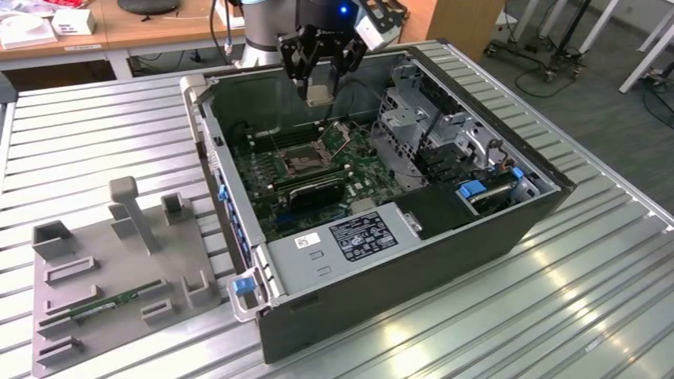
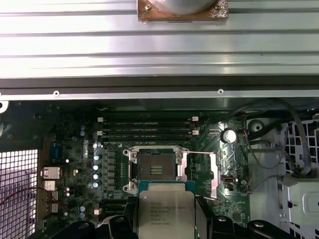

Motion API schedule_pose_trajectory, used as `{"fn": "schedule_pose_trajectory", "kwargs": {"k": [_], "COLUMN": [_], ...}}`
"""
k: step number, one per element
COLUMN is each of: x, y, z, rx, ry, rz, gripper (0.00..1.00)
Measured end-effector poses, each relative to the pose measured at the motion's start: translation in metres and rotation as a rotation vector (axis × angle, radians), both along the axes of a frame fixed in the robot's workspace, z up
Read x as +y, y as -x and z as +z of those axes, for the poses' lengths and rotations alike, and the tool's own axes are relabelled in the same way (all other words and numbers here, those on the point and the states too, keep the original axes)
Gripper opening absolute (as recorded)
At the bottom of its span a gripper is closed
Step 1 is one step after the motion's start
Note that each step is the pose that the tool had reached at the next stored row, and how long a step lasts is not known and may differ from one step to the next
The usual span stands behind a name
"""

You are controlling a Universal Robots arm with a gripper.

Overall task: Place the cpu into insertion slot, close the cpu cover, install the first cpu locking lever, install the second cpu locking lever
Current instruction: 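Place the cpu into insertion slot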

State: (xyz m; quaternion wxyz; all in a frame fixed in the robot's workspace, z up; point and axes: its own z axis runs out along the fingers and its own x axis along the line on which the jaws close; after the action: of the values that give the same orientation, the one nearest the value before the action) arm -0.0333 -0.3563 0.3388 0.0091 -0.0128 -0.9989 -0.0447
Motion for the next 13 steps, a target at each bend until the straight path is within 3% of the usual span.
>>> {"fn": "schedule_pose_trajectory", "kwargs": {"k": [13], "x": [0.0], "y": [0.0], "z": [-0.0023], "rx": [-0.0002], "ry": [-0.0004], "rz": [0.0], "gripper": [0.54]}}
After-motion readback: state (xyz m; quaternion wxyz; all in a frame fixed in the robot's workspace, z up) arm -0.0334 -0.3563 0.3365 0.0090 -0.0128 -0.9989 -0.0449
